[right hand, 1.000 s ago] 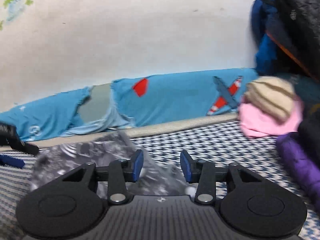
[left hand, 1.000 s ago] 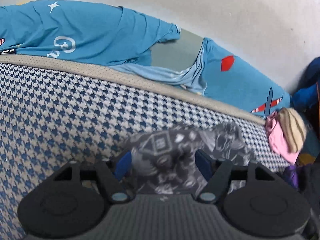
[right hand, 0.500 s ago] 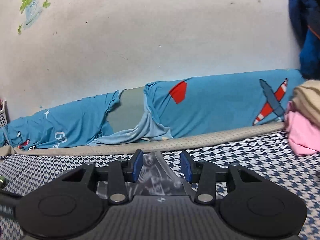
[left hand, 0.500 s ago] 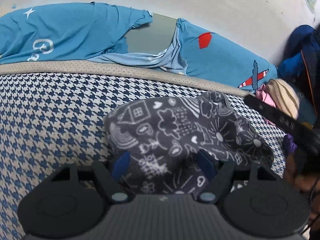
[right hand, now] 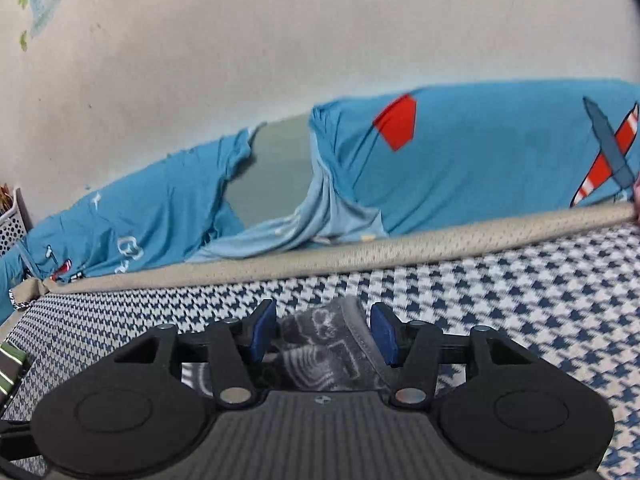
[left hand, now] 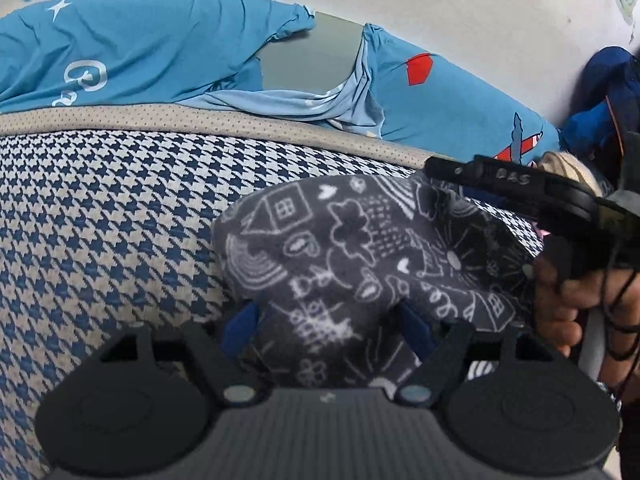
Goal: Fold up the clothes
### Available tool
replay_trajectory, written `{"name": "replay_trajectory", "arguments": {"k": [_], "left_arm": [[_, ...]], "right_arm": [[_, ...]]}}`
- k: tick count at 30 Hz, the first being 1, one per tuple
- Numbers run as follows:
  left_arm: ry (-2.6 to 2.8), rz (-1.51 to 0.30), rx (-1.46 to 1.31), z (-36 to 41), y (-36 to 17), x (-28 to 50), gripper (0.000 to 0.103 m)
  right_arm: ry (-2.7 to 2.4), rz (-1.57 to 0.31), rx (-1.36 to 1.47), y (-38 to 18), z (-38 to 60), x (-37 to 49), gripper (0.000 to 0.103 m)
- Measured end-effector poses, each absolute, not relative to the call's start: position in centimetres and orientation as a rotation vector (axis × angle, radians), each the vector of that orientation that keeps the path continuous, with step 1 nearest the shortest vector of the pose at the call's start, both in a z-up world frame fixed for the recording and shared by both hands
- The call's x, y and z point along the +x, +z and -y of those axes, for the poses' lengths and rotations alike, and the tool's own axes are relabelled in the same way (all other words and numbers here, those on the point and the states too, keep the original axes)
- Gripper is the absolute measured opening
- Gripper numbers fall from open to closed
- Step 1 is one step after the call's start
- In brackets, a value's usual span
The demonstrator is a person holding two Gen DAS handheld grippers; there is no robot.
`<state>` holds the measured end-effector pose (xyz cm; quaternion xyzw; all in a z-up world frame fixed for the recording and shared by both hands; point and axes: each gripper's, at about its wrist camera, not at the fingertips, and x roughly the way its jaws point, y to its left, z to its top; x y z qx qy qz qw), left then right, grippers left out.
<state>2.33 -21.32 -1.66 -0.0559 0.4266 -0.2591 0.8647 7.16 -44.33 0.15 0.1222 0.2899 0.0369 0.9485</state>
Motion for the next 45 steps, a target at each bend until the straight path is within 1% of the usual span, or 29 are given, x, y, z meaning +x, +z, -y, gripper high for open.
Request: {"name": "replay_trajectory", "arguments": {"k": [1, 2, 3, 5, 6, 8, 10, 15, 21, 27, 30, 33, 37, 38, 39, 45], "left_arm": [[-0.541, -0.897, -0.116, 21.4, -1.7, 2.4, 0.076], [-0.539, -0.900, -0.117, 21.4, -1.8, 2.4, 0.077], [-0.538, -0.901, -0.118, 21.4, -1.8, 2.5, 0.077], [-0.537, -0.905, -0.118, 21.4, -2.0, 2.6, 0.078], [-0.536, -0.908, -0.119, 21.3, -2.1, 2.6, 0.079], [-0.530, -0.919, -0.121, 21.3, -2.5, 2.8, 0.080], [-0.524, -0.931, -0.122, 21.3, -2.8, 2.9, 0.081], [-0.508, -0.950, -0.130, 21.3, -3.4, 3.4, 0.087], [-0.501, -0.972, -0.120, 21.2, -3.8, 3.8, 0.091], [-0.501, -1.028, -0.140, 20.9, -4.8, 3.9, 0.093], [-0.491, -1.037, -0.159, 20.7, -5.1, 3.8, 0.093], [-0.509, -1.008, -0.153, 20.5, -4.2, 3.4, 0.088], [-0.527, -0.955, -0.186, 19.8, -2.6, 3.4, 0.089], [-0.523, -0.944, -0.196, 19.5, -2.4, 3.4, 0.089], [-0.517, -0.933, -0.205, 19.3, -2.1, 3.5, 0.089], [-0.446, -0.871, -0.211, 19.0, -1.6, 4.9, 0.090]], "right_arm": [[0.068, -0.599, 0.250, -0.1, 44.2, 7.3, 0.050], [0.062, -0.607, 0.251, -0.4, 44.1, 7.5, 0.042], [0.055, -0.616, 0.252, -0.7, 43.9, 7.7, 0.029], [0.050, -0.628, 0.251, -1.1, 43.8, 7.8, 0.014], [0.044, -0.630, 0.248, -1.3, 43.8, 7.8, 0.010], [0.022, -0.604, 0.253, -1.2, 44.0, 7.6, 0.008], [0.001, -0.569, 0.264, -1.0, 44.2, 7.3, 0.007], [-0.092, -0.518, 0.293, -1.1, 44.8, 7.3, 0.006], [-0.170, -0.564, 0.274, -3.2, 44.7, 8.7, 0.006], [-0.234, -0.599, 0.222, -4.5, 44.2, 9.4, 0.006], [-0.279, -0.619, 0.254, -5.0, 44.6, 9.5, 0.005], [-0.269, -0.615, 0.278, -4.7, 44.8, 9.3, 0.006], [-0.233, -0.573, 0.275, -3.5, 44.3, 8.6, 0.009], [-0.227, -0.560, 0.279, -3.1, 44.2, 8.4, 0.013], [-0.221, -0.548, 0.283, -2.7, 44.1, 8.1, 0.014], [-0.120, -0.506, 0.275, -0.7, 43.7, 6.6, 0.014]]}}
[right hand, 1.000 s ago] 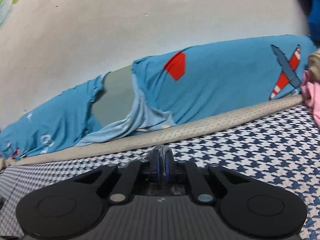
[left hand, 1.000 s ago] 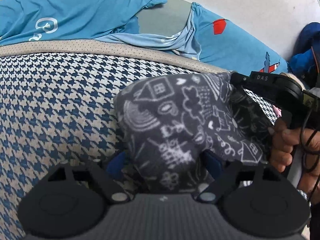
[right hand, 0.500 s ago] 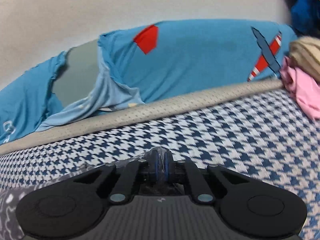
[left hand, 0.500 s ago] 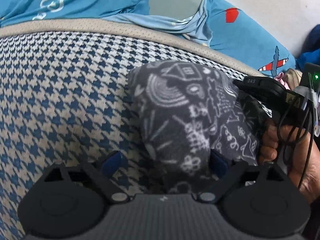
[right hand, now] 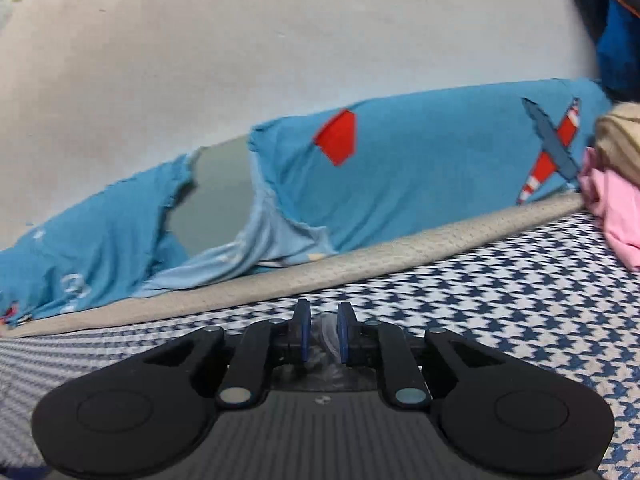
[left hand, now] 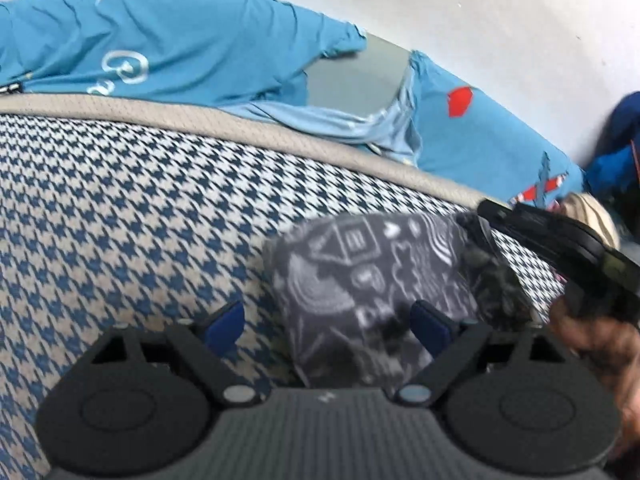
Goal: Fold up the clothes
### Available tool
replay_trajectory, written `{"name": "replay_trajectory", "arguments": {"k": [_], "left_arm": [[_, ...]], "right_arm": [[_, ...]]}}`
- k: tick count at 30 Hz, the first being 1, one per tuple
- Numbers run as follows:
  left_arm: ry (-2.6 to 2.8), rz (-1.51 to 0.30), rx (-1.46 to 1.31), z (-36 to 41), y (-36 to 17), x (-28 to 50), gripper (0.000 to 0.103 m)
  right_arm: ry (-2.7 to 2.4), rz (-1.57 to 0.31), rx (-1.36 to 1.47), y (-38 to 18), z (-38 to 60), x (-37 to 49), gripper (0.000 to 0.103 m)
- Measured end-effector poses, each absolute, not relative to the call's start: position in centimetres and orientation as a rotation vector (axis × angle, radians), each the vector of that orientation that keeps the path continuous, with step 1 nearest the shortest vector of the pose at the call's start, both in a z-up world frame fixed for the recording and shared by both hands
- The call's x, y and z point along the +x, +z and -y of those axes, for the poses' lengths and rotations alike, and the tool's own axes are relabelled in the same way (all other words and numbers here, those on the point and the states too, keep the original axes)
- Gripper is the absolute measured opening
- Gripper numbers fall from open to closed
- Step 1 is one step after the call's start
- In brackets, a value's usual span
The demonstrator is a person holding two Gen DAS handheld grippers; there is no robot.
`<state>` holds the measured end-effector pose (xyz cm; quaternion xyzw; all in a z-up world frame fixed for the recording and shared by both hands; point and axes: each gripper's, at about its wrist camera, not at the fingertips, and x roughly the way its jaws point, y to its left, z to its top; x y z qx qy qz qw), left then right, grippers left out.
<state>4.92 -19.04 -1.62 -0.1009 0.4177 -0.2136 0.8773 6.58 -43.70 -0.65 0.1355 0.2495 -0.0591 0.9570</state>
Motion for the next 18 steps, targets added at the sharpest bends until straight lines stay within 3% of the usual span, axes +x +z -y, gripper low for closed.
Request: {"name": "replay_trajectory", "arguments": {"k": [18], "left_arm": [[-0.329, -0.862, -0.220, 18.9, -3.7, 7.7, 0.103]], "right_arm": [[0.200, -0.628, 0.151, -4.0, 38.9, 6.8, 0.014]]}}
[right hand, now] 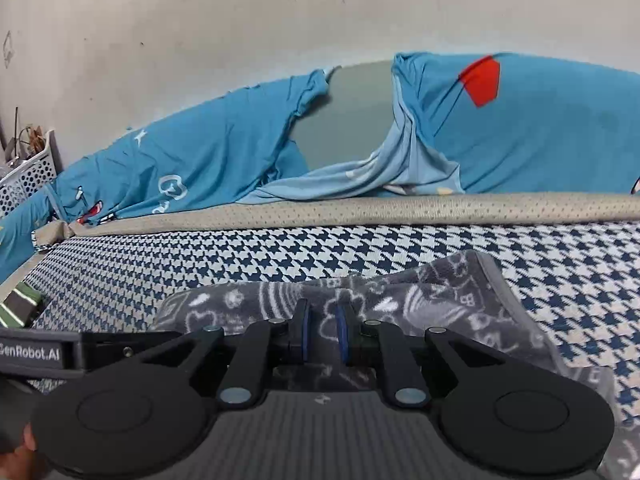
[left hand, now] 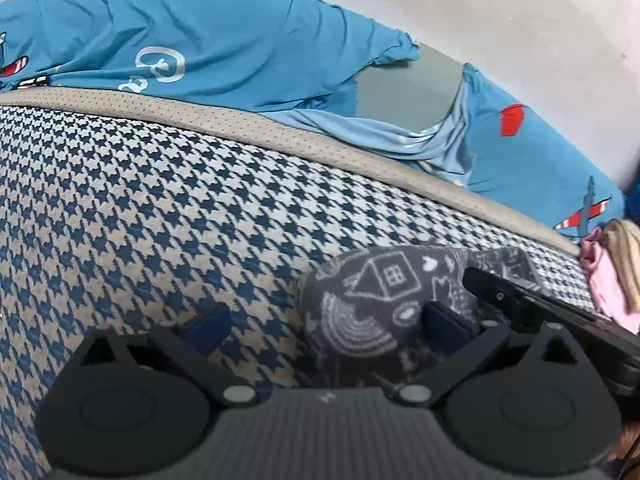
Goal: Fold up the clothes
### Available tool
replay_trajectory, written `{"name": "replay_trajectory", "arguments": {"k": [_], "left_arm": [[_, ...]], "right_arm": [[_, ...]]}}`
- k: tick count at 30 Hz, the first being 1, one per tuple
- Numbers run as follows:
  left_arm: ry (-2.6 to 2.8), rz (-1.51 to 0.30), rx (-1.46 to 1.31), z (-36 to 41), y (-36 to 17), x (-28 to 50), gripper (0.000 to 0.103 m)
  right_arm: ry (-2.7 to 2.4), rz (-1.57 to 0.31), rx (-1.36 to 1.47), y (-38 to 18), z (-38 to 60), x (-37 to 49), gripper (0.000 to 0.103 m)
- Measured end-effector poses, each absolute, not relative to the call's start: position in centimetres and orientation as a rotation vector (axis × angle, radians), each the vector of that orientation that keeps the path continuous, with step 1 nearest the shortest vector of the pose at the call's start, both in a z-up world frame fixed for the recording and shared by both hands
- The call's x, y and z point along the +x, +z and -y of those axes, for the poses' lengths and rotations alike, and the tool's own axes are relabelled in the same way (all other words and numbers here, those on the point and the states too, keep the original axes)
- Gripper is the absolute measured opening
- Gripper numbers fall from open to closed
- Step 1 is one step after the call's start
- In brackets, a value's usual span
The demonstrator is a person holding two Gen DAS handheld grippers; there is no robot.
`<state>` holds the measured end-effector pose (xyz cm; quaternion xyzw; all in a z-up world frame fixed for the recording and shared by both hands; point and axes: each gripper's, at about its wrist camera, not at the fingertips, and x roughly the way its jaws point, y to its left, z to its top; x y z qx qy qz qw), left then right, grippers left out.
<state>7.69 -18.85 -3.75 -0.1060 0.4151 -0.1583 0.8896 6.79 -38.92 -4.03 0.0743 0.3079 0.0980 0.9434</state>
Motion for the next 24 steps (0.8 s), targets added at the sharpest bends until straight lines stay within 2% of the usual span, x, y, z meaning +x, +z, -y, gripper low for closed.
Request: {"name": "replay_trajectory", "arguments": {"k": [14, 19, 24], "left_arm": [[-0.318, -0.924, -0.273, 18.3, -5.8, 9.7, 0.103], [-0.333, -0.963, -0.314, 17.5, -5.6, 10.2, 0.103], [-0.340, -0.923, -0.260, 17.7, -4.4, 9.3, 0.103]], "right_arm": [[0.145, -0.640, 0.086, -5.8, 37.4, 8.3, 0.014], [0.142, -0.635, 0.088, -4.7, 37.6, 7.6, 0.014], [0.141, -0.622, 0.100, -2.5, 38.8, 4.9, 0.014]]}}
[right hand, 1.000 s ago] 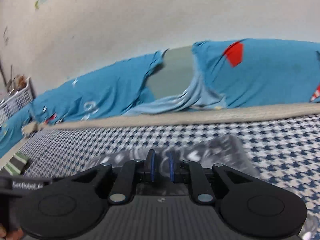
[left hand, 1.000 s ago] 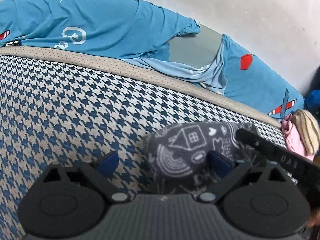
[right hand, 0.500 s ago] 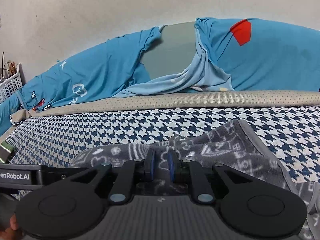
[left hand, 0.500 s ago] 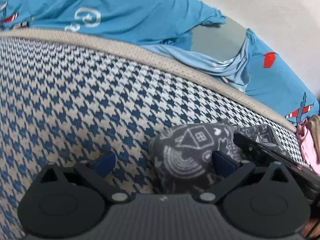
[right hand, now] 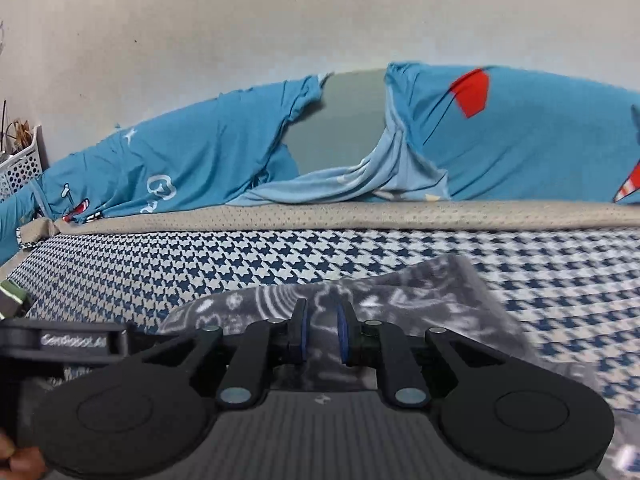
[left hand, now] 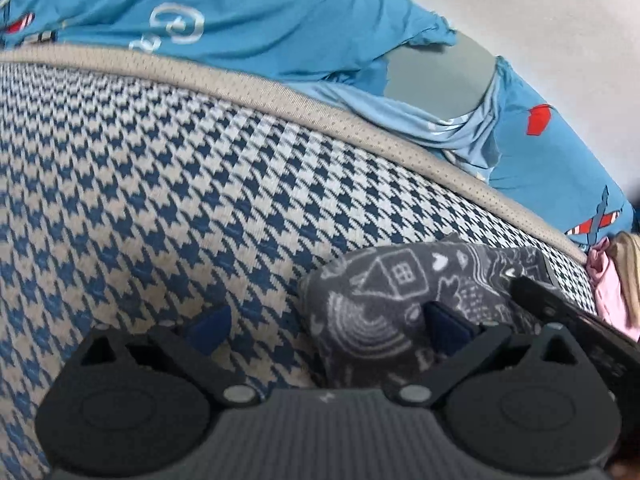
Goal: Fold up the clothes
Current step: 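Smooth the folded hoodie edge with the right gripper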
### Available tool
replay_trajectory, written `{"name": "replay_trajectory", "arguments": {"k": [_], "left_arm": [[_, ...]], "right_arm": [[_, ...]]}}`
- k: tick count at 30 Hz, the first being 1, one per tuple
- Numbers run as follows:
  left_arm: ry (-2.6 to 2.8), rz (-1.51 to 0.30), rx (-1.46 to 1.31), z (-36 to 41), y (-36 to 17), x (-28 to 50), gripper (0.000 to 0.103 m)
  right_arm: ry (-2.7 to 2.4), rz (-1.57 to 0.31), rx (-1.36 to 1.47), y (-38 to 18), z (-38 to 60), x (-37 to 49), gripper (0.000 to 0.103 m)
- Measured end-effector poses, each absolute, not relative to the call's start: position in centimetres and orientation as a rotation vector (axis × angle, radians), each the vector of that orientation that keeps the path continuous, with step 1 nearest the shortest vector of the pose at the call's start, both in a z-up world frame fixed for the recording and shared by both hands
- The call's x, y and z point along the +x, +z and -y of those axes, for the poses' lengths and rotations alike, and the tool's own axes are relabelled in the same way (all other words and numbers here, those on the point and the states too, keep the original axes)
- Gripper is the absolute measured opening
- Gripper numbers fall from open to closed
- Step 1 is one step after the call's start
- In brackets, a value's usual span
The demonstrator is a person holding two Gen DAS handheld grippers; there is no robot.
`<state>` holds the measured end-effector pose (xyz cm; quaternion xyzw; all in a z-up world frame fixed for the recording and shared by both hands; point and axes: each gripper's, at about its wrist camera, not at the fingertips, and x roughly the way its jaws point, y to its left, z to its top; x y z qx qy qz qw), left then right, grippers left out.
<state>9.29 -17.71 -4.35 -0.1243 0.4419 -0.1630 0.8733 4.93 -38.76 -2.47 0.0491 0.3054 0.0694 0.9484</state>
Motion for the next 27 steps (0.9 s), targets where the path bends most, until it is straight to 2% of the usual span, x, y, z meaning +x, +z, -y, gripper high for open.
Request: {"name": "replay_trajectory", "arguments": {"k": [15, 27], "left_arm": [[-0.393, -0.899, -0.177, 18.0, -1.1, 3.9, 0.103], [-0.474, -0.933, -0.083, 19.8, -3.5, -1.0, 0.103]], "right_arm": [[0.062, -0.660, 0.081, 1.1, 43.1, -4.2, 0.014], [-0.020, -0.671, 0.135, -0.2, 45.1, -2.7, 0.014]]}}
